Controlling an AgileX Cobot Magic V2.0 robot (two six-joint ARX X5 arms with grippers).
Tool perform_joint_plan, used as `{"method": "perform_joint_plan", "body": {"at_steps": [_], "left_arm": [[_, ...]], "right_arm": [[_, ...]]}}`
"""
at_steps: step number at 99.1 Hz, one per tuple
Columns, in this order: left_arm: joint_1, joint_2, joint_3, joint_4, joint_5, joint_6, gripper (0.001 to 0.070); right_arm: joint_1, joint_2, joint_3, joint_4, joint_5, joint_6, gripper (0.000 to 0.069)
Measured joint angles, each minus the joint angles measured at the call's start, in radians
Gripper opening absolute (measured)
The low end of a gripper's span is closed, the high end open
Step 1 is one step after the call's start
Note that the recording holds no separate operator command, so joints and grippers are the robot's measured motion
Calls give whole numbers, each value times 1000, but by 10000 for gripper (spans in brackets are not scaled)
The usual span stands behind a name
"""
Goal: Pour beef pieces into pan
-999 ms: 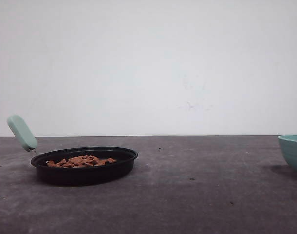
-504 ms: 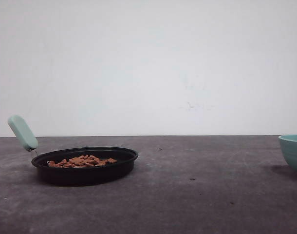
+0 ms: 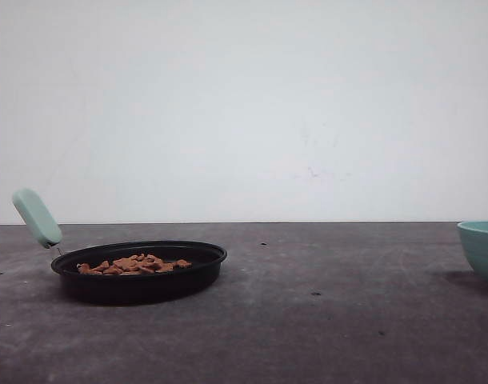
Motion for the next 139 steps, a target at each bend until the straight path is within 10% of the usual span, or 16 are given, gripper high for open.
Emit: {"method": "perform_joint_plan", "body": {"at_steps": [75, 99, 139], "left_arm": [[0, -77, -12, -31, -23, 0, 14], [0, -184, -342, 603, -27, 0, 14], [4, -426, -735, 399, -28, 0, 14]], "right_arm": [[0, 0, 0, 0, 2, 0, 7], [0, 0, 0, 0, 2, 0, 7], [0, 0, 0, 0, 3, 0, 7]]}}
